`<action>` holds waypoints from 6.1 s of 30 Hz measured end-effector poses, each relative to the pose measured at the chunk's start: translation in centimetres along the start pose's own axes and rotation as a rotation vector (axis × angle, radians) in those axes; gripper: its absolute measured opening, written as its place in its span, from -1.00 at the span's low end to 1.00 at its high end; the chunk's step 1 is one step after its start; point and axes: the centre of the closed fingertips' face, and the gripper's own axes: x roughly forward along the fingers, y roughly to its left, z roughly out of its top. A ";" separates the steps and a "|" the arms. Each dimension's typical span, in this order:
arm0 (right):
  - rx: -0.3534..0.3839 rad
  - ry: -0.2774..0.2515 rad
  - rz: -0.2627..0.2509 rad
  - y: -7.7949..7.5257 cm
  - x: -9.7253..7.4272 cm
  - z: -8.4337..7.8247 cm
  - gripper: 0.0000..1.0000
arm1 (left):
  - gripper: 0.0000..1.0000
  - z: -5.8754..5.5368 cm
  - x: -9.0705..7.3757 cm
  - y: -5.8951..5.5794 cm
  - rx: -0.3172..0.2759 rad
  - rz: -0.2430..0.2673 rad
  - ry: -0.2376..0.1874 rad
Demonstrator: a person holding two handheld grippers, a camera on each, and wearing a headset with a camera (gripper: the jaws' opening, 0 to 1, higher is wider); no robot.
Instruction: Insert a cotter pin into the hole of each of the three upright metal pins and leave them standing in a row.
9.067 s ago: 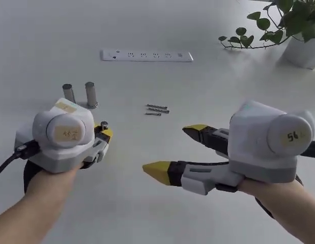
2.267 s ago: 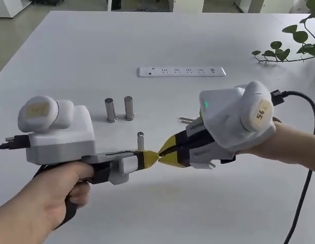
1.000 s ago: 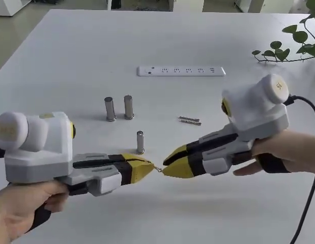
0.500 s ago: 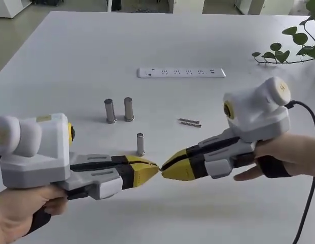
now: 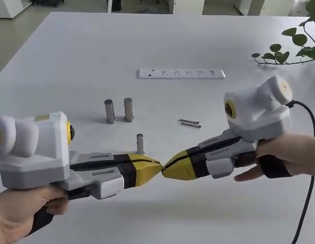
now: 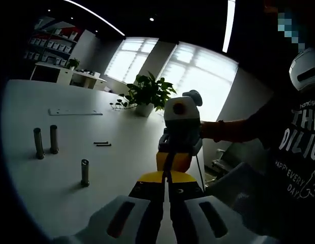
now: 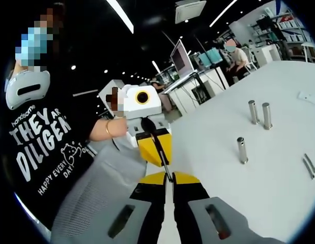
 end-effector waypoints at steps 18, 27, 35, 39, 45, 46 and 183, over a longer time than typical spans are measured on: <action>-0.151 0.135 -0.090 -1.9 -0.2 -0.8 -1.00 | -0.91 -0.4 0.6 2.0 0.069 0.104 0.038; -0.207 0.170 -0.197 -4.7 -0.8 0.3 -1.00 | -0.73 0.2 -0.3 4.8 0.169 0.249 0.035; -0.265 0.250 -0.286 -7.4 -1.1 0.3 -1.00 | -0.75 -0.3 -1.2 8.5 0.280 0.447 0.091; -0.284 0.287 -0.323 -8.6 -1.1 0.1 -1.00 | -0.75 -0.7 -1.1 10.0 0.271 0.511 0.095; -0.295 0.352 -0.365 -10.1 -1.3 -0.4 -1.00 | -0.68 -1.1 -0.5 11.6 0.292 0.574 0.108; -0.298 0.371 -0.372 -10.4 -1.4 -0.6 -1.00 | -0.67 -1.2 -0.4 11.9 0.293 0.583 0.110; -0.379 0.446 -0.427 -13.1 1.9 1.7 -0.88 | -0.86 -4.0 2.2 15.9 0.212 0.680 0.176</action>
